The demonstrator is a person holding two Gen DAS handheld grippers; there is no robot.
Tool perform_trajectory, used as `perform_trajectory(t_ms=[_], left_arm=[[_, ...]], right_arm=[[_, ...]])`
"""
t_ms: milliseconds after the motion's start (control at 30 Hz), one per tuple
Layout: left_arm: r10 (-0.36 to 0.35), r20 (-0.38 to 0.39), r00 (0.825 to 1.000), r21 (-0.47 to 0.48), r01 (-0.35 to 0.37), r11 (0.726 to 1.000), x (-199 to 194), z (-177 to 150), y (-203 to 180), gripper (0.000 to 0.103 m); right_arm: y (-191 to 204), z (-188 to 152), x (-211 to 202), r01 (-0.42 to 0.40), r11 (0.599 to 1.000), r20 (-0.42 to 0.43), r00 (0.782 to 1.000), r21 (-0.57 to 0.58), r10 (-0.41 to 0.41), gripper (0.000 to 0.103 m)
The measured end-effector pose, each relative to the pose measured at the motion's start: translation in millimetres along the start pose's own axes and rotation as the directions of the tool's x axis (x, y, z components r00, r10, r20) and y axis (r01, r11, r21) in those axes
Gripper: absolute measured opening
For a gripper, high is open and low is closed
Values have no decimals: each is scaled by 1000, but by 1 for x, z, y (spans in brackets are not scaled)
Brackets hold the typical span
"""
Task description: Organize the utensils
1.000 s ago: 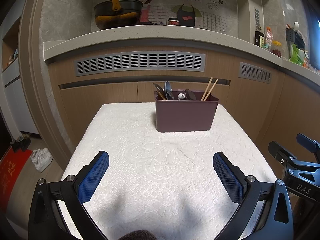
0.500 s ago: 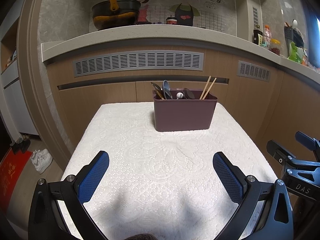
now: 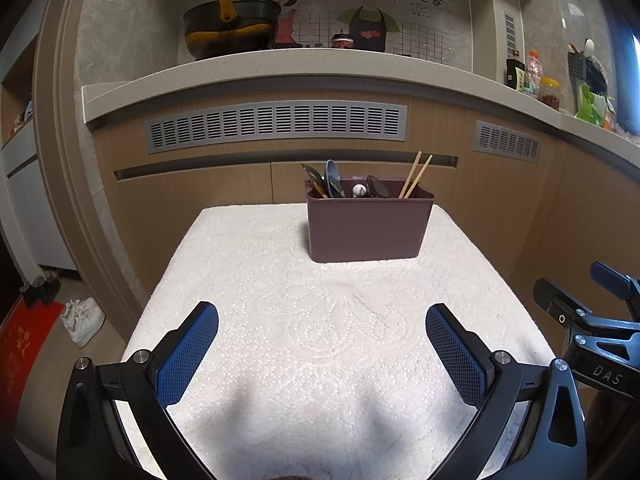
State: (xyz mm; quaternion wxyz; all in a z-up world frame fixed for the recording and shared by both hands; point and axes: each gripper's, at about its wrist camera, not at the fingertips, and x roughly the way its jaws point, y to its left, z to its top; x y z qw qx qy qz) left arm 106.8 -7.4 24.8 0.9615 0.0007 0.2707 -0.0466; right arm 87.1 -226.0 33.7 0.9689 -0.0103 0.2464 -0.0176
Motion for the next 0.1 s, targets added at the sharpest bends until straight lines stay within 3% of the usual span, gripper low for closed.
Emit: perform_trajectory(t_ms=[100], left_arm=[[6,5,1000,7,-6,1000,0,0,1,103]], right_arm=[[0,0,1,-1,1000,-3,1000,0,1,103]])
